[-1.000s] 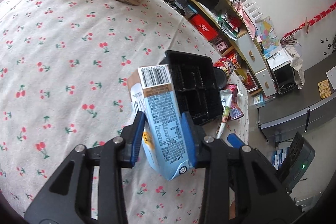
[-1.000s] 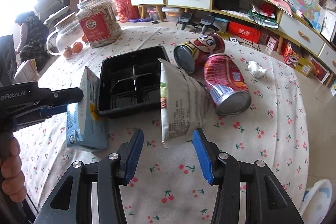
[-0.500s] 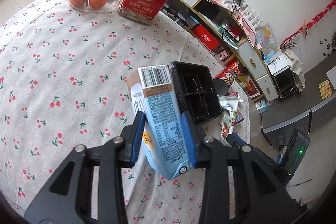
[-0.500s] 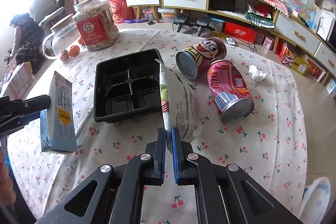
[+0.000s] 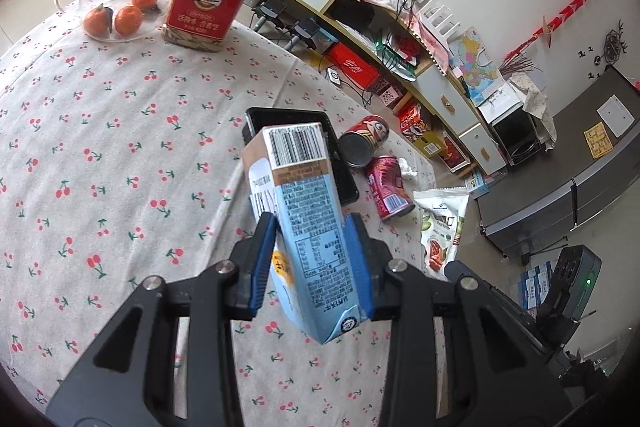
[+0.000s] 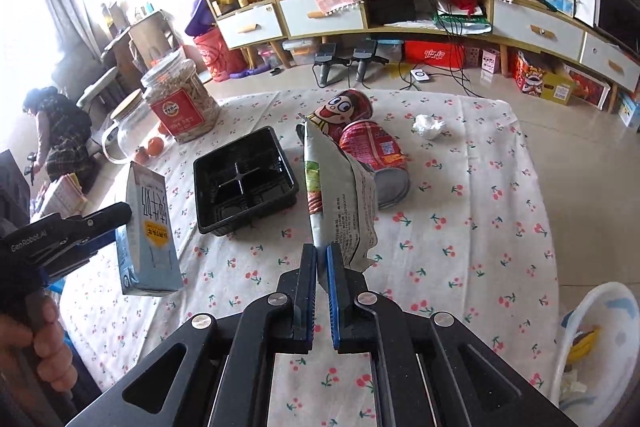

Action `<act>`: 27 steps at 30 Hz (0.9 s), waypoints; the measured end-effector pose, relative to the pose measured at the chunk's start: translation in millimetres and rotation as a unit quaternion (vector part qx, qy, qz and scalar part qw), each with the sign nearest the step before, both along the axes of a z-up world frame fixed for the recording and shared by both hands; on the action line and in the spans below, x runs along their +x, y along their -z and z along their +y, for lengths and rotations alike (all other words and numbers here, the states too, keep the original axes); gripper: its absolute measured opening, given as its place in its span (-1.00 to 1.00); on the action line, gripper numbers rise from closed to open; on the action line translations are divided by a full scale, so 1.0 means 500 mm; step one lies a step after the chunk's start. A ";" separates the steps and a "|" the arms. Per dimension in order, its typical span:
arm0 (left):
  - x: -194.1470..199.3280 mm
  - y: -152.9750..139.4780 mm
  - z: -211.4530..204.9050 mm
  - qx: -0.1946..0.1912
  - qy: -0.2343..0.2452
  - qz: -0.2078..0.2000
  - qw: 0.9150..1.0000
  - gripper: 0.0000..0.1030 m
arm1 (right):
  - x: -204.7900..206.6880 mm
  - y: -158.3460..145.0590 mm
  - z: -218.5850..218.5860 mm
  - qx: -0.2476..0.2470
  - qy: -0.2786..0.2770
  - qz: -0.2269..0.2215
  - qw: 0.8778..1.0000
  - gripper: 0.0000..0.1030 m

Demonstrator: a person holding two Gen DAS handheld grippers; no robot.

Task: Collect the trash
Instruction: 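Grasp the white paper snack bag with the right tool, then carry the carton and bag over the basin while the right tool opens to drop the bag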

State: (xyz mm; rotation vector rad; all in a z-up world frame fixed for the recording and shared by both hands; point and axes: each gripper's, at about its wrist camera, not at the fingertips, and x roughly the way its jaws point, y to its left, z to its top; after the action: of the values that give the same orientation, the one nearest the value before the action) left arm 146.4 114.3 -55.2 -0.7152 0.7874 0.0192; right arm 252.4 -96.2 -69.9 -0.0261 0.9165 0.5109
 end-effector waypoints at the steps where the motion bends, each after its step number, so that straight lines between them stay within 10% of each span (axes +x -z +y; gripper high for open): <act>1: 0.000 -0.003 -0.009 -0.002 0.005 -0.003 1.000 -0.26 | -0.004 -0.013 -0.020 0.005 0.008 -0.004 1.000 -0.89; 14: 0.068 -0.043 -0.239 -0.012 0.140 -0.033 0.990 -0.26 | -0.044 -0.123 -0.310 0.054 0.131 -0.031 0.989 -0.89; 27: 0.134 -0.037 -0.541 -0.015 0.292 -0.038 0.955 -0.26 | -0.075 -0.087 -0.617 0.054 0.300 0.018 0.952 -0.88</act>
State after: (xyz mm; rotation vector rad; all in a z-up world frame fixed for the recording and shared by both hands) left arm 213.4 -156.1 -36.5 -0.4849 0.9007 -0.5547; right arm 214.9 -404.8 -26.2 0.3540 0.8786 -0.0083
